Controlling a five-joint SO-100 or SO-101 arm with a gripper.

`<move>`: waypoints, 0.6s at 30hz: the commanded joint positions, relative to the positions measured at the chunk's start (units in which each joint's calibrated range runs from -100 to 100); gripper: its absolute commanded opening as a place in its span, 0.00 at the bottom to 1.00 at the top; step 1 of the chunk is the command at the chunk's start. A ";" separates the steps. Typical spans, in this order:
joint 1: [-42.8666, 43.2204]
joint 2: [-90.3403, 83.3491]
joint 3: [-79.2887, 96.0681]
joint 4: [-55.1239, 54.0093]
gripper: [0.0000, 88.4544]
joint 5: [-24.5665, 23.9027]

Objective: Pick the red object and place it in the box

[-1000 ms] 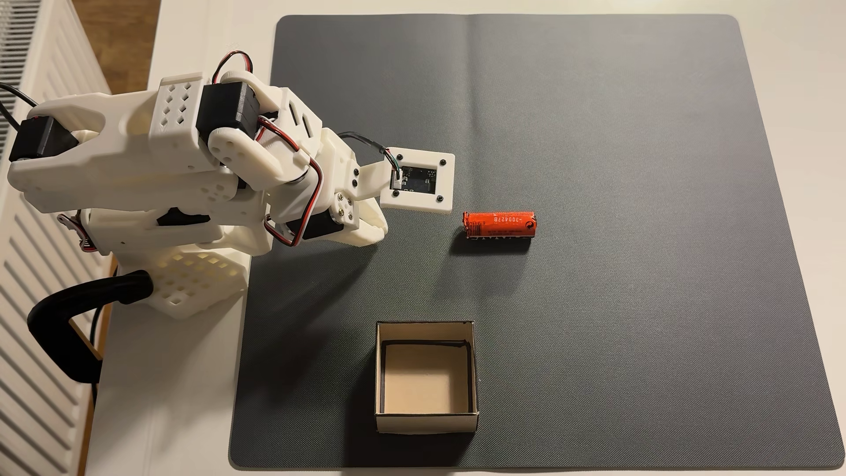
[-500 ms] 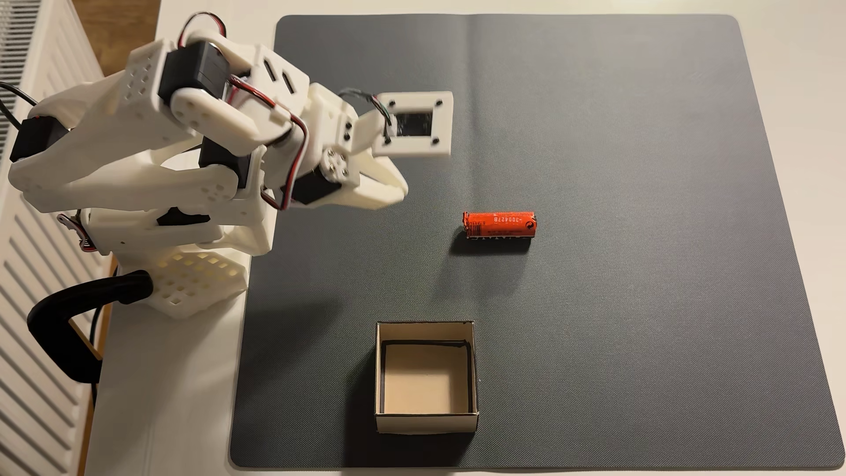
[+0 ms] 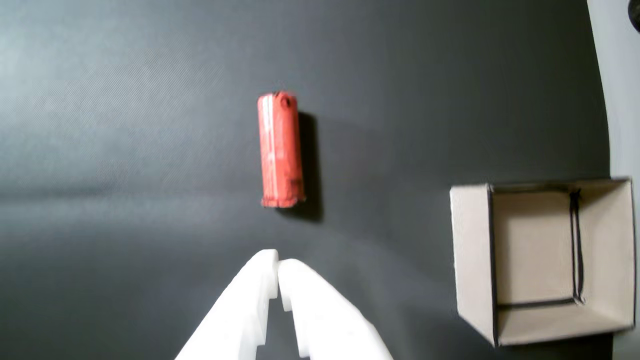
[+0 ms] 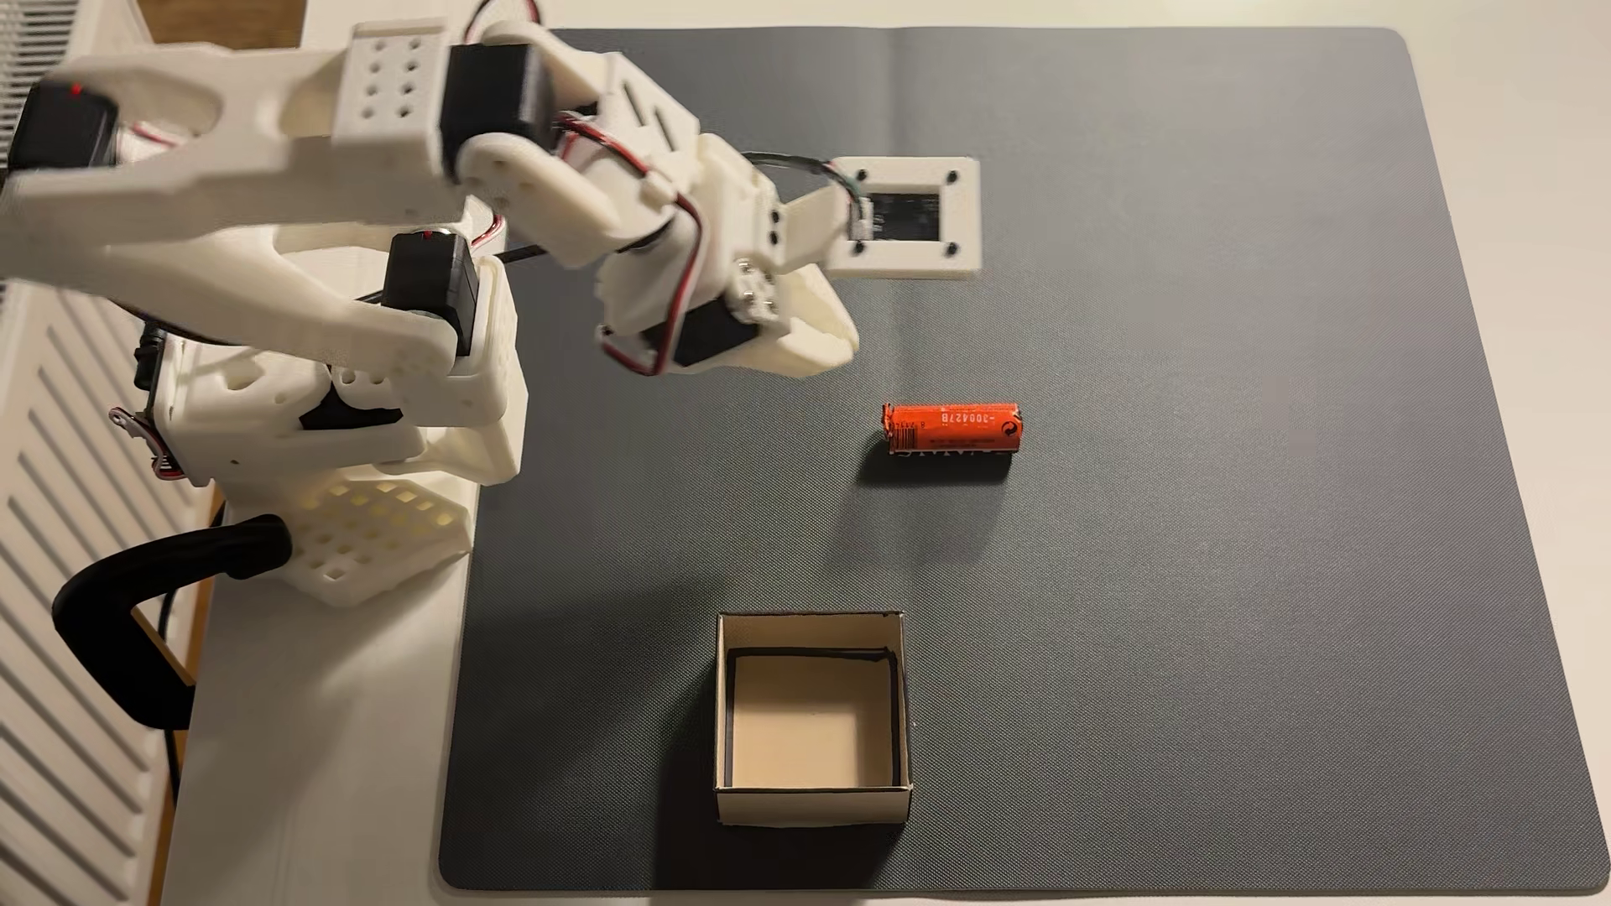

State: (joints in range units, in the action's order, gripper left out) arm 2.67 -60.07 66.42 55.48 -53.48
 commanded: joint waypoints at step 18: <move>5.27 35.32 -10.41 -23.49 0.26 -1.64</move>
State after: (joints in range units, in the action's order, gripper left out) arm 8.09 -26.00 58.12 34.70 -55.05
